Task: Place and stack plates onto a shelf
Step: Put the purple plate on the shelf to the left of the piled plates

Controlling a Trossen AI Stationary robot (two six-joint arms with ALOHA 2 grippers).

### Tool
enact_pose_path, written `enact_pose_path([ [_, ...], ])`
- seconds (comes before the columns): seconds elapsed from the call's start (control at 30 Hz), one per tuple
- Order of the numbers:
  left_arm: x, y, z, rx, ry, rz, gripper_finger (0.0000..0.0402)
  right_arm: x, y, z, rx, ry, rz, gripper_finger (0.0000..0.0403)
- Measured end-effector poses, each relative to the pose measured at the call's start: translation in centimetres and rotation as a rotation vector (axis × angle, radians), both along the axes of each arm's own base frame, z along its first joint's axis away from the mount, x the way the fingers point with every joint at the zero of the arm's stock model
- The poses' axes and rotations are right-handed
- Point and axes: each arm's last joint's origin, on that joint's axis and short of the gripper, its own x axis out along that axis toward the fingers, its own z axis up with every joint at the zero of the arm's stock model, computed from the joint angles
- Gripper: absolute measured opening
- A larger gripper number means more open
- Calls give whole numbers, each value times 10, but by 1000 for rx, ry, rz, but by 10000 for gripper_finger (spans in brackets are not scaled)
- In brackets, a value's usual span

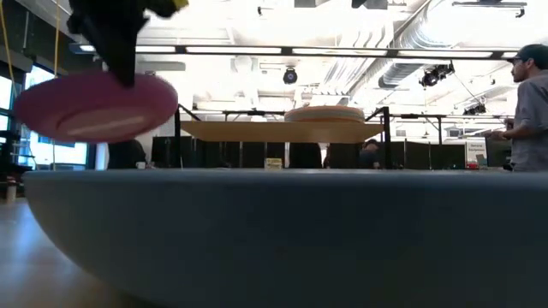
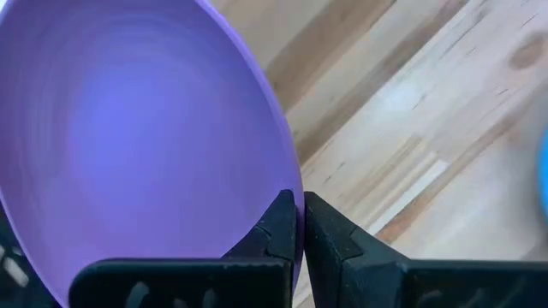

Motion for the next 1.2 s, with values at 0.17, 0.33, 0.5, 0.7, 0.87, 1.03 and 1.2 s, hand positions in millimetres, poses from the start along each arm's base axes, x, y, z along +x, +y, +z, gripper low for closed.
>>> enact_pose_path([
  [0.17,-10,8,35,59,-90,-69,1,0,0,0,0,-1,-1,114],
  [0.33,-10,22,68,141,-162,-171,1,1,0,0,-1,-5,-9,114],
  [0.5,-7,36,100,239,-178,-319,1,1,-1,0,-10,-6,-68,114],
  [0.7,-4,62,123,361,-107,-504,1,1,-2,0,-4,-10,-136,114],
  [0.87,1,92,128,465,11,-639,1,0,-2,0,7,-5,-216,114],
  [1.03,10,125,128,528,76,-675,1,0,0,0,20,-5,-250,114],
  [1.2,17,155,124,472,61,-718,2,0,6,0,14,-9,-280,114],
])
